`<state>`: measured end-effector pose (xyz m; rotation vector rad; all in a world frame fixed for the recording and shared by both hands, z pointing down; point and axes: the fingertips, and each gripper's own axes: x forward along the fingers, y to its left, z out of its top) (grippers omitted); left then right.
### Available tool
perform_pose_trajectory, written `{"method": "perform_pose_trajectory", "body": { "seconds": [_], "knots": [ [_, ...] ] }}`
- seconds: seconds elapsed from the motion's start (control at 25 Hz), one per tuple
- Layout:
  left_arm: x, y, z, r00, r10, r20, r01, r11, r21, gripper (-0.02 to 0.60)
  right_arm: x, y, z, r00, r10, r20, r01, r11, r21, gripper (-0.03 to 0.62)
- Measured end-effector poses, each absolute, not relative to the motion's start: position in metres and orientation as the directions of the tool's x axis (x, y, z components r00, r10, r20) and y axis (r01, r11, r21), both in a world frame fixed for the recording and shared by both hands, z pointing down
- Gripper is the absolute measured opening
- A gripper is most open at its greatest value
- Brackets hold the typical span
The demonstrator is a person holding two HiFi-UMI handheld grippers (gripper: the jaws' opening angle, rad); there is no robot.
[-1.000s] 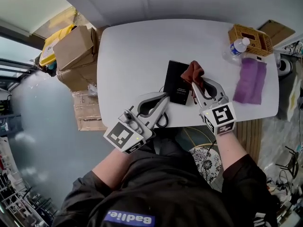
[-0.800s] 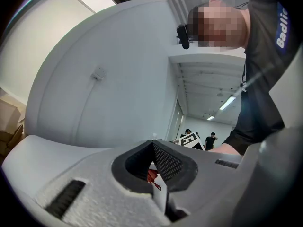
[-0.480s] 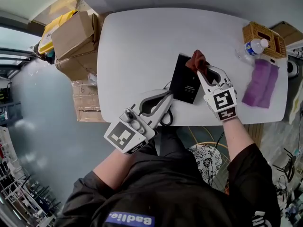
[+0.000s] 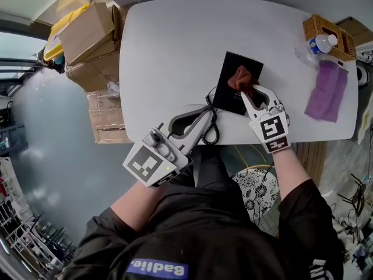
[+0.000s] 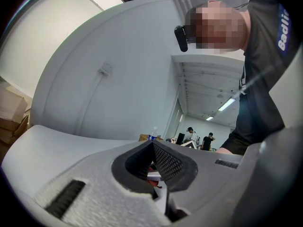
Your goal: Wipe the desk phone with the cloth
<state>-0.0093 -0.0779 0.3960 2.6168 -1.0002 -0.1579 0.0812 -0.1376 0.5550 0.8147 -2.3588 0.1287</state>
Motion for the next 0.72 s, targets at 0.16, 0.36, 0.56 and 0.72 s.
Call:
{"method": "perform_pose_trajectory", "body": {
  "seconds": [0.16,0.36,0.56,0.72],
  "knots": [
    [-0.015,-0.065,0.405,0.761,-0.646,0.053,-0.624,-0.708,0.33,0.0,0.078,-0.11,0.568,-0.604,-0.515,0.608,-0.599,0.797,0.08,0.071],
    [-0.019,-0.049,0.417,0.774,-0.628,0.083,-0.616,-0.716,0.329,0.001,0.072,-0.072,0.587,-0.602,-0.487,0.632,-0.594,0.803,0.053,0.071],
    [-0.018,-0.038,0.42,0.789,-0.608,0.083,-0.597,-0.73,0.333,0.0,0.068,-0.043,0.599,-0.595,-0.445,0.669,-0.577,0.816,0.031,0.071],
    [-0.02,-0.036,0.411,0.787,-0.614,0.067,-0.598,-0.73,0.332,0.0,0.065,-0.043,0.583,-0.601,-0.444,0.664,-0.563,0.825,0.042,0.071]
  ]
}}
